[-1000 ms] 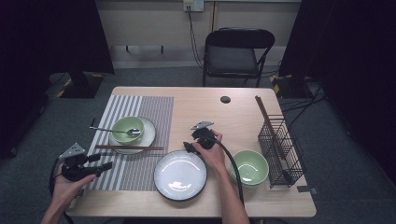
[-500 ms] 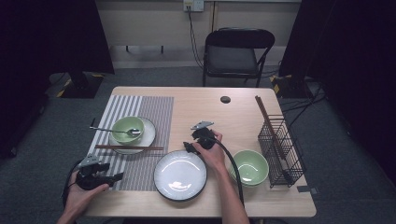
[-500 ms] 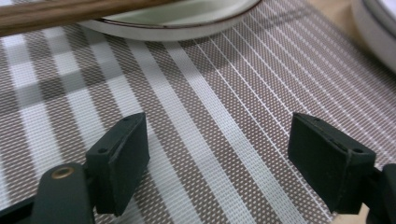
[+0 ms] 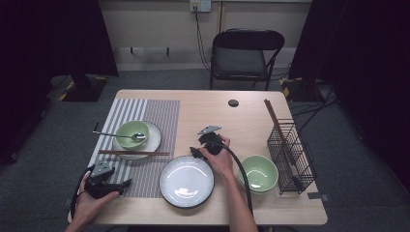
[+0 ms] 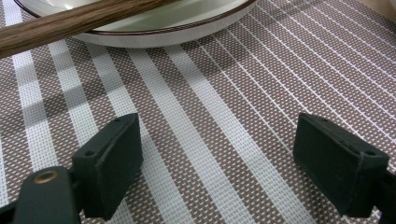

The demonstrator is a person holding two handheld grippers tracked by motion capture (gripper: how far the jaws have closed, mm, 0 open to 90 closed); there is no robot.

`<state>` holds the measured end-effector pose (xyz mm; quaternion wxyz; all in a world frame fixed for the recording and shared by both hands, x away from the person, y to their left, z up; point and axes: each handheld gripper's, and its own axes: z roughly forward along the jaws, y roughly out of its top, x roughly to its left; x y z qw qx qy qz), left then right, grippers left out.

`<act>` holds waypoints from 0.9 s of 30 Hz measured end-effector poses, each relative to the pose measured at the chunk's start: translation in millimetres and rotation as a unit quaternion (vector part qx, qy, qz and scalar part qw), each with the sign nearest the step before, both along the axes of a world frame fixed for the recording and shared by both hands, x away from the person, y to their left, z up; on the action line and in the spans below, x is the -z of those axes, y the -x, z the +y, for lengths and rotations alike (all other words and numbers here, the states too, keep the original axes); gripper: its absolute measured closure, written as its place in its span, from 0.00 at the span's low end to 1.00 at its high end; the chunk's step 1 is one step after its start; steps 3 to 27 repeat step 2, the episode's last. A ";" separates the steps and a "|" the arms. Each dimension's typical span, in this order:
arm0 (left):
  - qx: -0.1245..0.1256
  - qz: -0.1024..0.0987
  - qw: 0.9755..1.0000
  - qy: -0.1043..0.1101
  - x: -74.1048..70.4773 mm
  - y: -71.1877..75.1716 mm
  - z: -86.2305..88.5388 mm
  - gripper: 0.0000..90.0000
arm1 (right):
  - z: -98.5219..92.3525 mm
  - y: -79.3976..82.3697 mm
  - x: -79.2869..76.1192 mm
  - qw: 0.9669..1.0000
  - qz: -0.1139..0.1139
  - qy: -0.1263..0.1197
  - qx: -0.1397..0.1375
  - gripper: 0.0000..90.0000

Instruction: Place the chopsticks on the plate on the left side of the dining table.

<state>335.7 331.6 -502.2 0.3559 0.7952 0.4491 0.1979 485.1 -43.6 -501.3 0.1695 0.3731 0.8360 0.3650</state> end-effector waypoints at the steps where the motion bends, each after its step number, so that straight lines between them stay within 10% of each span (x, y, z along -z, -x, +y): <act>1: 0.000 0.000 1.000 0.000 0.0 0.0 0.1 0.17 | 0.0 -0.1 0.0 1.000 0.000 0.000 0.000 0.20; 27: 0.000 0.000 1.000 0.000 0.0 0.0 0.1 0.17 | 0.0 -0.1 0.0 1.000 0.000 0.000 0.000 0.20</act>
